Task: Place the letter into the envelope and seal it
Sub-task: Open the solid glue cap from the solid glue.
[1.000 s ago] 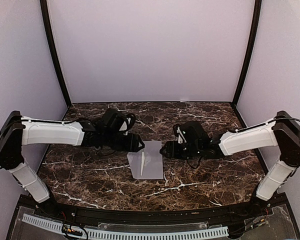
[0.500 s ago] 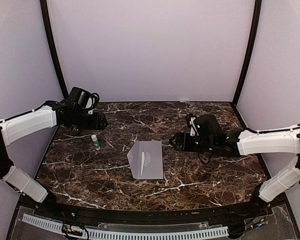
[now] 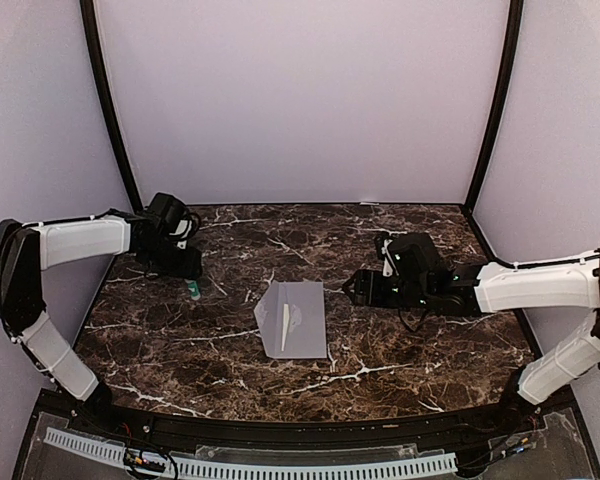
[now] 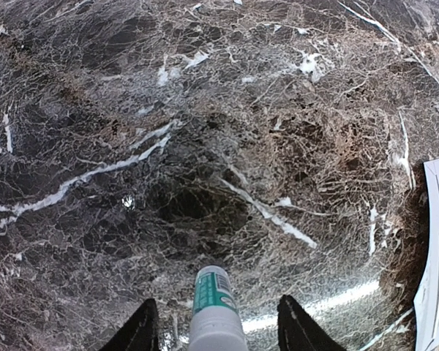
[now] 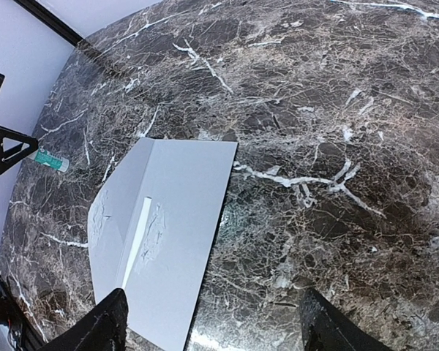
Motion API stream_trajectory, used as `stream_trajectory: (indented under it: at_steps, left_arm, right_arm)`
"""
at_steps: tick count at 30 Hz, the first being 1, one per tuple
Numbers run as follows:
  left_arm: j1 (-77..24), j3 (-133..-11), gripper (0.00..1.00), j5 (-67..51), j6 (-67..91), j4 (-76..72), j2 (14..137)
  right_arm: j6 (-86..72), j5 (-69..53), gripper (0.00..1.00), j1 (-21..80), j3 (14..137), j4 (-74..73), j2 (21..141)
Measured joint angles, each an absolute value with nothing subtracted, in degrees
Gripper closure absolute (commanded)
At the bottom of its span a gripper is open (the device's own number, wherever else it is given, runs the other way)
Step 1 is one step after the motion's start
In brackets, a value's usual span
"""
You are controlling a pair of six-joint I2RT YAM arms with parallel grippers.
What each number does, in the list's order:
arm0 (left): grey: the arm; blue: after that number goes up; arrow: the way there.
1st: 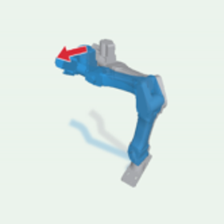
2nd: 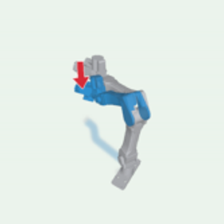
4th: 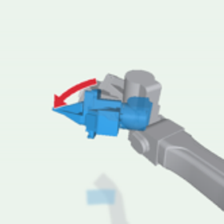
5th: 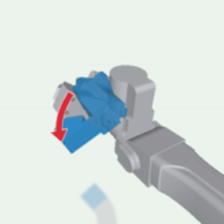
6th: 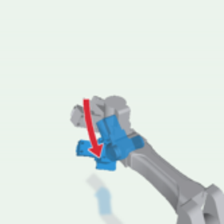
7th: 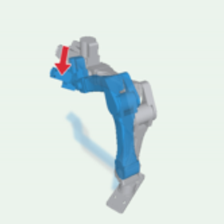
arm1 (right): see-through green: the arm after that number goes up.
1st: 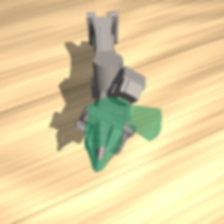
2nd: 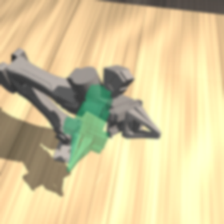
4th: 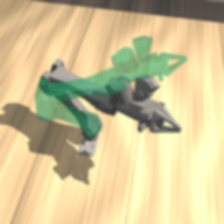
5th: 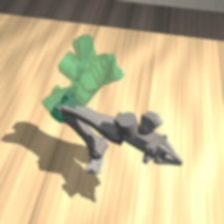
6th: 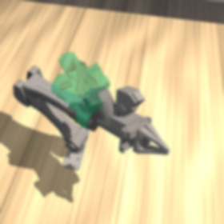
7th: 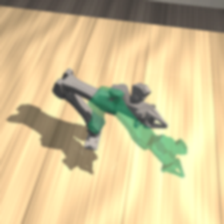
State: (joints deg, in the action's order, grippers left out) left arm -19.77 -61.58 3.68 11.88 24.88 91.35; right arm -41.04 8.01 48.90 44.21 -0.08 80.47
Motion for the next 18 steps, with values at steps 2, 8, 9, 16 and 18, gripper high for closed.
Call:
stream_trajectory:
  at_steps: [2, 8, 9, 16, 18]
  left_arm:
    - [-19.8, -61.3, 0.54, 3.7, 11.6, 24.9, 91.4]
    - [-19.8, -60.7, 0.61, 3.9, 11.2, 24.2, 91.4]
    - [-19.8, -60.6, 0.62, 3.9, 11.2, 24.2, 91.4]
    - [-19.8, -60.0, 0.69, 3.9, 11.3, 24.1, 91.4]
    - [-19.8, -59.7, 0.71, 3.9, 11.3, 24.1, 91.4]
  right_arm:
    - [-41.1, 8.0, 0.24, 48.9, 44.2, 0.0, 80.5]
    - [-41.3, 7.7, 0.24, 48.8, 44.2, 0.0, 81.4]
    - [-41.3, 7.6, 0.24, 48.8, 44.2, 0.0, 81.5]
    - [-41.5, 7.6, 0.25, 48.8, 44.2, 0.0, 81.8]
    - [-41.7, 7.6, 0.25, 48.8, 44.2, 0.0, 82.0]
